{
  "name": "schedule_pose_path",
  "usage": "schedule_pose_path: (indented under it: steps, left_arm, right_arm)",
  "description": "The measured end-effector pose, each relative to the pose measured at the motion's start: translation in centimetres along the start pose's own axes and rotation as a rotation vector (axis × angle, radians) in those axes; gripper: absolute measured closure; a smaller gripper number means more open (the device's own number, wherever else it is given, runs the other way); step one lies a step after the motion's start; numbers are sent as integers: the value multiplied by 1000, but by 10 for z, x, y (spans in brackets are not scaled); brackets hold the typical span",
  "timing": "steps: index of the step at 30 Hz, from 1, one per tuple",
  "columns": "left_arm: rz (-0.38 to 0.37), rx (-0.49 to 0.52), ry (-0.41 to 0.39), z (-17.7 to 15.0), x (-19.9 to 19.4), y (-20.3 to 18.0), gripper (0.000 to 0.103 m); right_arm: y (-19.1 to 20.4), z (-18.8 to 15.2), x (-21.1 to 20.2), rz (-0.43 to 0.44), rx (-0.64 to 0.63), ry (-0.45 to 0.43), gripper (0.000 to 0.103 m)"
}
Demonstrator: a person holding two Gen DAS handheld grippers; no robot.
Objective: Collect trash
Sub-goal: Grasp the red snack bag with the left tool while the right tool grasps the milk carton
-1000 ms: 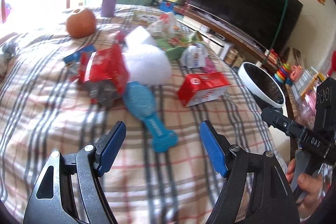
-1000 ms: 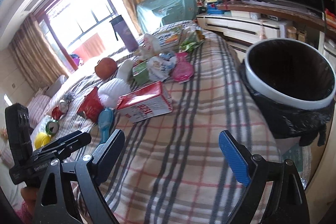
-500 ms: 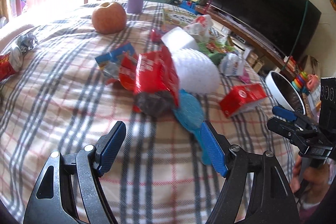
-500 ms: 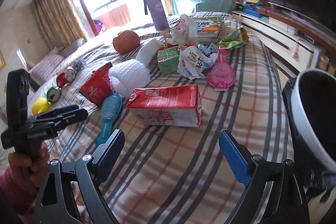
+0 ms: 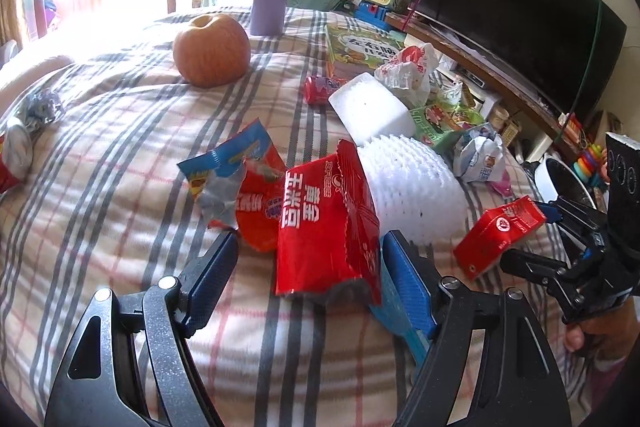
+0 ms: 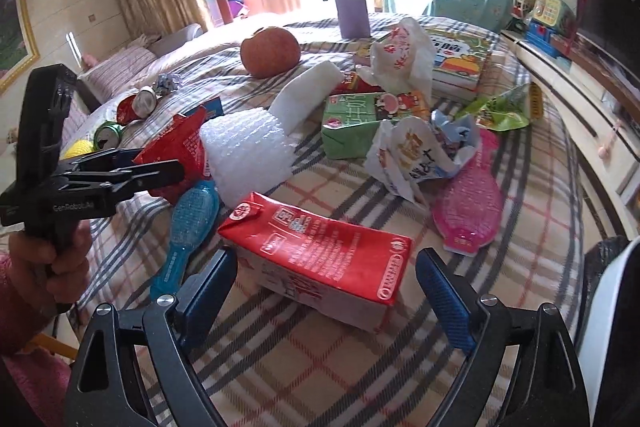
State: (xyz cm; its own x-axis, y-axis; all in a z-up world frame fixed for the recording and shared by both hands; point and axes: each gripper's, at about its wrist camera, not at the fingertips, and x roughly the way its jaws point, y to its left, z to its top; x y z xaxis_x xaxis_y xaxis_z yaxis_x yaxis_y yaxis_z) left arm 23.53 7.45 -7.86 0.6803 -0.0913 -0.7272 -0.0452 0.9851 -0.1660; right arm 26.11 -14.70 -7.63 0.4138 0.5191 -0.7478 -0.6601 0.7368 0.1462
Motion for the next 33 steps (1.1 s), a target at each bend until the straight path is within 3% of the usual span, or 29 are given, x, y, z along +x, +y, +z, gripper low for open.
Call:
schedule_pose_path:
  steps: [1,2,3,4,6,10,11,18,29,33]
  left_arm:
    - [-4,0,0,1,1,0,29]
    - [-7,3,-3,0,2,0,36]
    - [-8,7,-2,0,2,-1,41]
    - [-8,11,-5,1,2,-1,44]
    - [-23,18,-15,0,0,-2,61]
    - [-38,20,-33,-2,-10,-3,81]
    - [-43,19,-34,-4,-12,-4,92]
    - [-109,23,-47,-19,-34,-15,93]
    - [-238,121,-73,-31,-64,-67,94]
    - [-271,165,-66,-35,-65,-90,94]
  right_arm:
    - [1,0,-1,-1,0,-9,24]
    - [3,0,-2,-10,-1,-14,42]
    - [4,-1,-3,-16,2,-14,53]
    - [4,-2,-5,-9,17,-18,55]
    - [4,-5,-13,7,40,-38,62]
    - [11,-13,-26,1,74,-68,65]
    - [15,-17,-30,5,78,-74,65]
    - [31,-50,-49,-9,121,-103,66]
    - [9,-93,-107,-122,309,-256,68]
    - [6,-103,-112,-149,328,-254,68]
